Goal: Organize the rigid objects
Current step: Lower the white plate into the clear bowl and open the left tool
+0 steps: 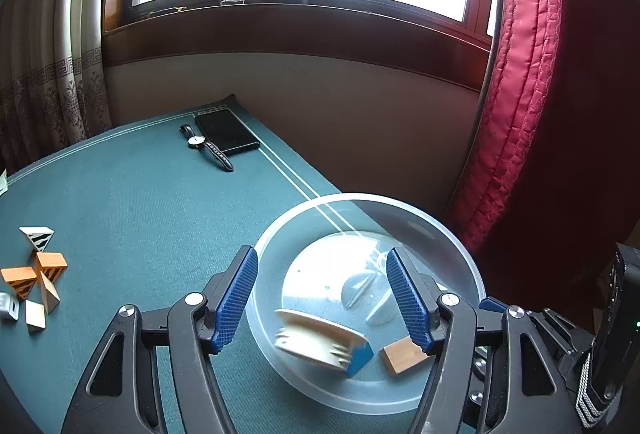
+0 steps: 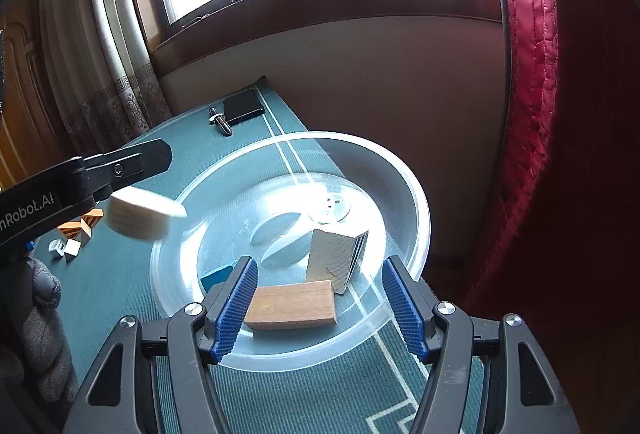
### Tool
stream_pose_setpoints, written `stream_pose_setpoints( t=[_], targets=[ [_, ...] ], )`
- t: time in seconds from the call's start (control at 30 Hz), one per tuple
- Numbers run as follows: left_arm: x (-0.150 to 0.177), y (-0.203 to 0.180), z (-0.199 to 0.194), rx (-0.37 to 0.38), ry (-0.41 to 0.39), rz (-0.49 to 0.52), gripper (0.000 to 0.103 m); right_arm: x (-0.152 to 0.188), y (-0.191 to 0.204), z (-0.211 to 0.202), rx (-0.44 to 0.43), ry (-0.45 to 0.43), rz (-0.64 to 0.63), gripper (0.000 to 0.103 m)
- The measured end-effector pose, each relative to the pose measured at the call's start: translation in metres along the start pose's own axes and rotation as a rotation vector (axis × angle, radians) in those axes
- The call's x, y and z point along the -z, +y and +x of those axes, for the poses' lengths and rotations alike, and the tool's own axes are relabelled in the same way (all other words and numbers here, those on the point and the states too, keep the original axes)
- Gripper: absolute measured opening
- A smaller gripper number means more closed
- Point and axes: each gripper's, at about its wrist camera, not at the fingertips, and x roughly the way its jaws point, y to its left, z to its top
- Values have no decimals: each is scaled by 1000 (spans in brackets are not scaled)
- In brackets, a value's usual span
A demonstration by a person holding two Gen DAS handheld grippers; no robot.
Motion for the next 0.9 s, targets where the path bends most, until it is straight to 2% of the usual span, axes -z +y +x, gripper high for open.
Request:
stream_pose_setpoints(
  t=[0.33,0.43,0.9],
  targets=[
    [5,18,-5,-38,-1,-39,69,0,5,-1,3,-9,-17,69],
    [7,27,-9,-57,-10,-60,73,0,9,-2,1,-12,-26,69],
    [19,76,-30,-157,-24,-154,76,-1,43,-5,-46,-19,-89,73]
  ],
)
